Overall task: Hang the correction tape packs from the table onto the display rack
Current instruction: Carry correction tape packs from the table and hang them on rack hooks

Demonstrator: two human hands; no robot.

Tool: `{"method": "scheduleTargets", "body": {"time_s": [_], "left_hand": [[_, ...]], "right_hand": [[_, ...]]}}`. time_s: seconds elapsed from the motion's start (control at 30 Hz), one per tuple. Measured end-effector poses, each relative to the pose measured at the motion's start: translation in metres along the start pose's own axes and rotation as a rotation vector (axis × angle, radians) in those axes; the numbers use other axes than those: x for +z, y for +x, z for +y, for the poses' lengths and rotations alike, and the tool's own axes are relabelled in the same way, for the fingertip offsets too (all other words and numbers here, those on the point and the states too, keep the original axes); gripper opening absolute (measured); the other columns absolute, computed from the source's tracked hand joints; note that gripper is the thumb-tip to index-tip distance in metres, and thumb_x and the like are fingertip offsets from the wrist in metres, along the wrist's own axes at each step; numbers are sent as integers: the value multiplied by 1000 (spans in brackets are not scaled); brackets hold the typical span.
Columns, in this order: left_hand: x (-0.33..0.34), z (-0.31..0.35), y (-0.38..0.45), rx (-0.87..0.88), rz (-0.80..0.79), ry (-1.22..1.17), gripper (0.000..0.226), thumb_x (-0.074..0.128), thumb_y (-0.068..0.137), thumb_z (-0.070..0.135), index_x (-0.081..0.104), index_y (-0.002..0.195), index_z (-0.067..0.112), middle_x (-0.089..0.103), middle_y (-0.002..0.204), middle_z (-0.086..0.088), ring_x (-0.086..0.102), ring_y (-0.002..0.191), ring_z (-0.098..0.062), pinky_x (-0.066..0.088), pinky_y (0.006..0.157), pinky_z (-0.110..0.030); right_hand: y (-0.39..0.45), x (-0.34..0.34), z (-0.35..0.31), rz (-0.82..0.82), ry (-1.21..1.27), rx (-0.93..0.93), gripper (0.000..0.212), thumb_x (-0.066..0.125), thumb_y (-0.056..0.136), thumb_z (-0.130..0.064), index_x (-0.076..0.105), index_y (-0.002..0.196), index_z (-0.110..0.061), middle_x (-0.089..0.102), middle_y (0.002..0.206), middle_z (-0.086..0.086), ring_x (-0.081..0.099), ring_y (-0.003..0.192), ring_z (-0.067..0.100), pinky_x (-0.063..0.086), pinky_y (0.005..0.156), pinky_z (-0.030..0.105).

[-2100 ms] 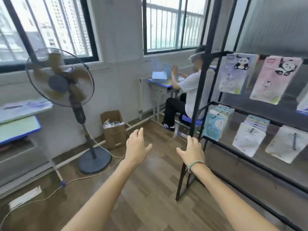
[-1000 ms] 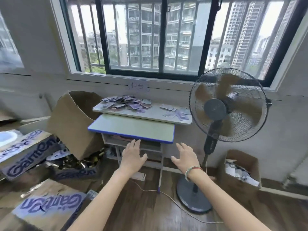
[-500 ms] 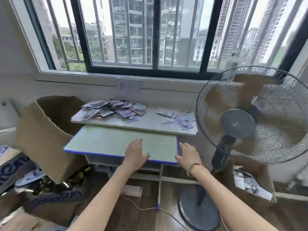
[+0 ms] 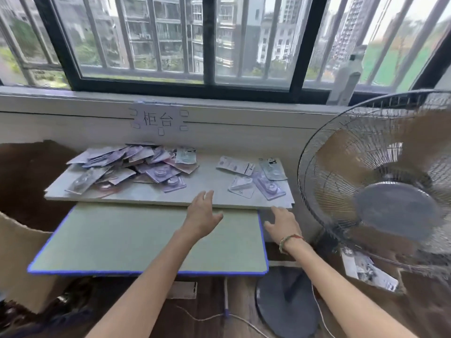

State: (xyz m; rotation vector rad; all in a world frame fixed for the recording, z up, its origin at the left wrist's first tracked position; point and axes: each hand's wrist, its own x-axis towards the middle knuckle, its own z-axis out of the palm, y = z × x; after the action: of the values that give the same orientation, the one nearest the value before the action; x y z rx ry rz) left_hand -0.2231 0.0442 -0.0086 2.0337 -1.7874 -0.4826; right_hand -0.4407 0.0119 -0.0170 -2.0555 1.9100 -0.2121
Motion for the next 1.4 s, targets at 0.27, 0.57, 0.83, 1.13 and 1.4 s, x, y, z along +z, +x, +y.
{"method": "scheduleTargets", "body": {"time_s": [0.27,0.57,0.83,1.13,1.4], "left_hand": [[40,9,99,-5,-96,35,67,54,95,31,22,150,9,24,155,-12,22,143,-27,26,113,-38],[89,26,187,64,-192,108,74,51,96,32,10,153,10,8,161,-13,10,147,-29,17,118,-40],[114,19,229,263,-325,318,79,44,96,52,4,154,16,-9,162,-4,-10,149,-25,3,118,-50],[117,3,221,335,-293,387,70,17,97,62,13,154,21,4,163,3,1,149,-23,4,117,-48],[97,-32,186,347,-228,362,81,4,86,63,38,144,17,26,157,2,16,147,-26,9,116,-50]], "right_hand": [[105,19,10,-14,5,60,41,49,94,-19,45,132,-6,47,134,16,42,124,31,37,97,35],[188,41,26,10,5,59,59,50,90,-11,29,145,-5,33,147,15,34,132,33,30,107,36],[221,55,27,64,42,126,57,50,92,-15,31,145,-8,41,142,11,36,130,29,32,106,37],[219,61,22,59,-124,180,57,51,90,-25,32,143,-13,42,132,10,40,117,30,40,91,38],[202,67,2,-4,-222,146,42,47,92,-40,47,126,-15,44,123,9,42,114,28,39,89,35]]}}
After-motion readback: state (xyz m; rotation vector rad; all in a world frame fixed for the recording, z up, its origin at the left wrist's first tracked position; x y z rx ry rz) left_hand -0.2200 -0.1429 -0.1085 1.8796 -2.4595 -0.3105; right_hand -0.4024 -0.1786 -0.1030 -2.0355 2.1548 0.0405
